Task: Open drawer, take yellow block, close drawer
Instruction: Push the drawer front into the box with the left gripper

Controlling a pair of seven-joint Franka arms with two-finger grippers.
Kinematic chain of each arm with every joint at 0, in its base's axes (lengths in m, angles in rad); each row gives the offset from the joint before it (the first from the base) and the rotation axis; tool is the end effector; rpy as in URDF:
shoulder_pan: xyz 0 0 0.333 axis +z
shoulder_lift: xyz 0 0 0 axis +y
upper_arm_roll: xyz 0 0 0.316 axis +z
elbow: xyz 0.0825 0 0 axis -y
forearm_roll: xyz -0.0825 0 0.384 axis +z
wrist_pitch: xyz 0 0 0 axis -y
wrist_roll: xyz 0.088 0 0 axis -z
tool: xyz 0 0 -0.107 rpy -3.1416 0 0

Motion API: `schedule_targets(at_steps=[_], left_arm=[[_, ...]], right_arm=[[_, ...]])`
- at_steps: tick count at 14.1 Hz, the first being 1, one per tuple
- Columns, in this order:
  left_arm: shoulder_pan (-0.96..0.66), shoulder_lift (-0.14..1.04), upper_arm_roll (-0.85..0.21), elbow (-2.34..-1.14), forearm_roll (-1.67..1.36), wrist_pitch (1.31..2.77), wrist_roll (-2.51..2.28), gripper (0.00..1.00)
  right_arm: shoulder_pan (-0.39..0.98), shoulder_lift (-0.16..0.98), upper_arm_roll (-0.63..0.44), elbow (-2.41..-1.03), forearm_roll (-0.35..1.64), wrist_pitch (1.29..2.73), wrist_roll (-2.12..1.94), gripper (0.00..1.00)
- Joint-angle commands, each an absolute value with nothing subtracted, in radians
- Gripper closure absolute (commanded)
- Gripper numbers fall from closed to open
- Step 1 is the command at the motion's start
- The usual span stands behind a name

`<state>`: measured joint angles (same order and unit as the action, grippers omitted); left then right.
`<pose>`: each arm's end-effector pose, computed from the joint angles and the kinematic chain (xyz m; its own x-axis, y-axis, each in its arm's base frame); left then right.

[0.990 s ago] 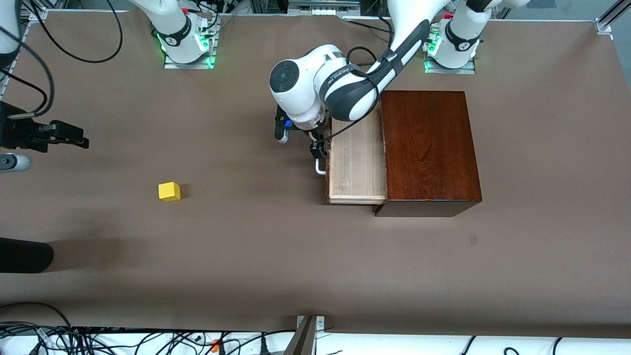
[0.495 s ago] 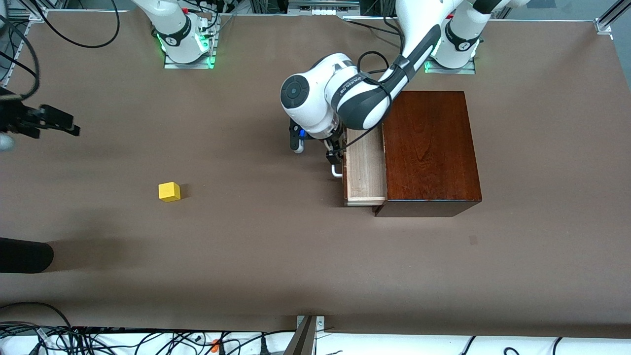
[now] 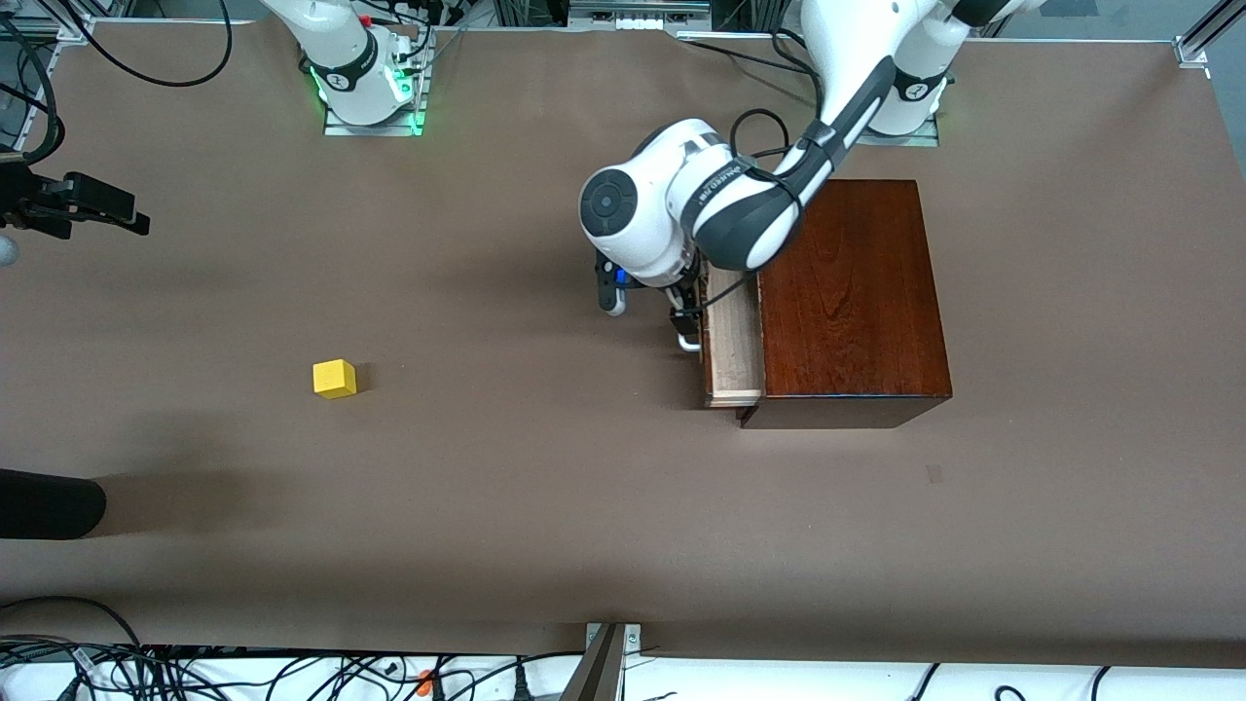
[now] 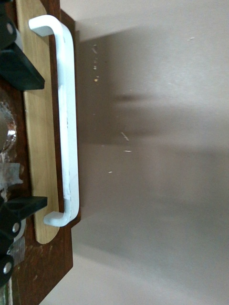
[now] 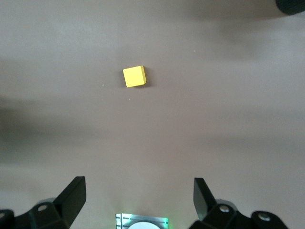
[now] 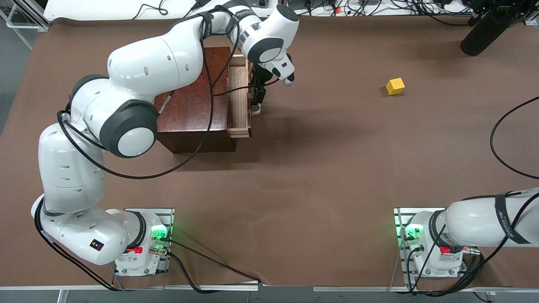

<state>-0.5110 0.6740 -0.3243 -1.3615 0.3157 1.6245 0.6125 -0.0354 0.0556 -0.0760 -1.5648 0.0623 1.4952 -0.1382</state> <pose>0.5108 -0.4538 0.3130 0.0440 -0.9357 -0.3501 -0.9852 -0.0988 0.1404 0.5589 -0.0543 0.5904 0.9928 0.0316 -0.1154 0.0231 -0.9969 -0.0746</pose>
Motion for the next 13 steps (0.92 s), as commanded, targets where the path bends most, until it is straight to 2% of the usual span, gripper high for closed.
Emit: schedule_targets(at_steps=[1, 4, 7, 13], left_arm=[[-0.460, 0.592, -0.311, -1.462, 0.357, 1.615, 0.632, 0.00], [-0.423, 0.571, -0.313, -1.493, 0.357, 1.614, 0.632, 0.00], [-0.425, 0.571, -0.311, -1.500, 0.357, 1.609, 0.632, 0.00], [-0.468, 0.580, -0.311, -1.482, 0.359, 1.617, 0.533, 0.00]], right_arm=[[-0.055, 0.040, -0.058, -1.583, 0.054, 1.572, -0.124, 0.00], [-0.055, 0.032, -0.067, -1.603, 0.054, 1.618, -0.124, 0.00], [-0.055, 0.041, -0.074, -1.624, 0.057, 1.761, -0.127, 0.00], [-0.055, 0.049, -0.075, -1.605, 0.058, 1.715, -0.137, 0.00]])
